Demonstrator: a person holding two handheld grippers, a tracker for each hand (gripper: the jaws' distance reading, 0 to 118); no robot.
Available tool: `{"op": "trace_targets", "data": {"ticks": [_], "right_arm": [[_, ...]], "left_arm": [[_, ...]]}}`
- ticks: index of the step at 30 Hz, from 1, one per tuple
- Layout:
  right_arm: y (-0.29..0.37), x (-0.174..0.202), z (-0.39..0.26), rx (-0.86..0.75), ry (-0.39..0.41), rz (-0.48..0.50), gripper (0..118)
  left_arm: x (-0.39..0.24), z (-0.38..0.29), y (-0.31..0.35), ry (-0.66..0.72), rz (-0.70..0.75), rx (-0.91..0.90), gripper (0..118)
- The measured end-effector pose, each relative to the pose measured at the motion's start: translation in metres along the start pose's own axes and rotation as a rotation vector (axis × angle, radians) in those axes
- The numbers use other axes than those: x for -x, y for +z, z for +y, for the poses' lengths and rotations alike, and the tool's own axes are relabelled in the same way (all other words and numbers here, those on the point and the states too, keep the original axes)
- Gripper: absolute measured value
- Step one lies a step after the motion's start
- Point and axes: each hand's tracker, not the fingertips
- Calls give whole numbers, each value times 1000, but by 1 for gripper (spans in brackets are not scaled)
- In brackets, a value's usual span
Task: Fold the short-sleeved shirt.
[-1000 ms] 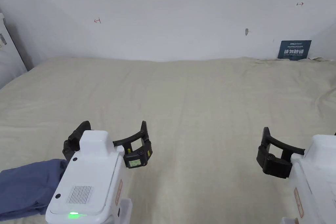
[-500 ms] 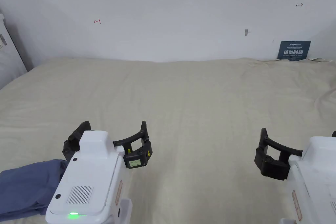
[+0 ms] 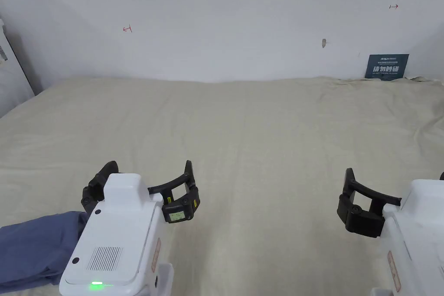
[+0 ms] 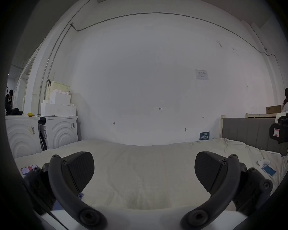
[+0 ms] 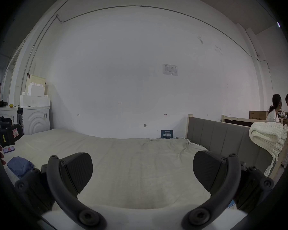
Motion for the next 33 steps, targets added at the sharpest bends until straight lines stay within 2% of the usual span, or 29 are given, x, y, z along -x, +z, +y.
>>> {"op": "trace_targets", "data": {"ticks": [33], "right_arm": [[2,-1,0,-4,-1,6,118]], "left_arm": [[-1,3,1,-8,-6,-3,118]]}}
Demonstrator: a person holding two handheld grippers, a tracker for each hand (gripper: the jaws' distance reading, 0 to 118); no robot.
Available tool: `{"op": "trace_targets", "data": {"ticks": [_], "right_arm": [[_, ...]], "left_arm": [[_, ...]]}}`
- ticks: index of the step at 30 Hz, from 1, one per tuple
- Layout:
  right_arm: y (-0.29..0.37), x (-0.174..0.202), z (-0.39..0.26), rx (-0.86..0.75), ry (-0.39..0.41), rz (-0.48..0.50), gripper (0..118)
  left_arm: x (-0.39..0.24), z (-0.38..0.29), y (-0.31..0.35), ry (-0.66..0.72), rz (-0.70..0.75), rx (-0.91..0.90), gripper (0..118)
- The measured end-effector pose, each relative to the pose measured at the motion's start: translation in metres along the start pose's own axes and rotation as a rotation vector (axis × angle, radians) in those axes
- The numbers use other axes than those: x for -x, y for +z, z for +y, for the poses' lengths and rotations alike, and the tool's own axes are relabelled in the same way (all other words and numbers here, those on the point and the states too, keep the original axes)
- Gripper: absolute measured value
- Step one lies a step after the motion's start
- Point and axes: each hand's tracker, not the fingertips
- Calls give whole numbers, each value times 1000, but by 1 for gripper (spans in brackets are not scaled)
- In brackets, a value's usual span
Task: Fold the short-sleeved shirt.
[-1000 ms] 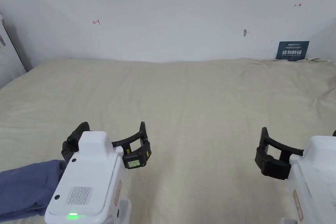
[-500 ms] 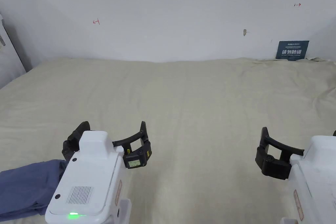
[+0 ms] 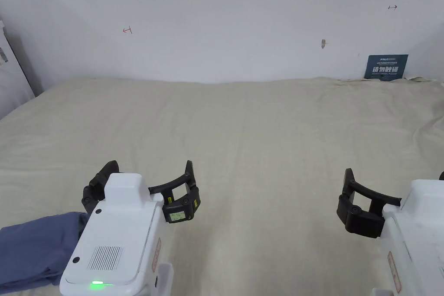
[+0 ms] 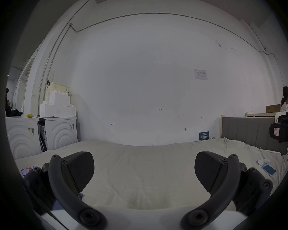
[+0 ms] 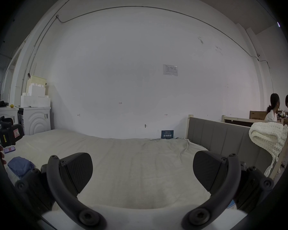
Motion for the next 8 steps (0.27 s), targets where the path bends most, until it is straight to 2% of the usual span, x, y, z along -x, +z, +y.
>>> {"op": "trace_targets", "data": {"ticks": [8], "right_arm": [[0,0,0,2,3,1,118]], "left_arm": [[0,0,0,-1,1,1,118]]}}
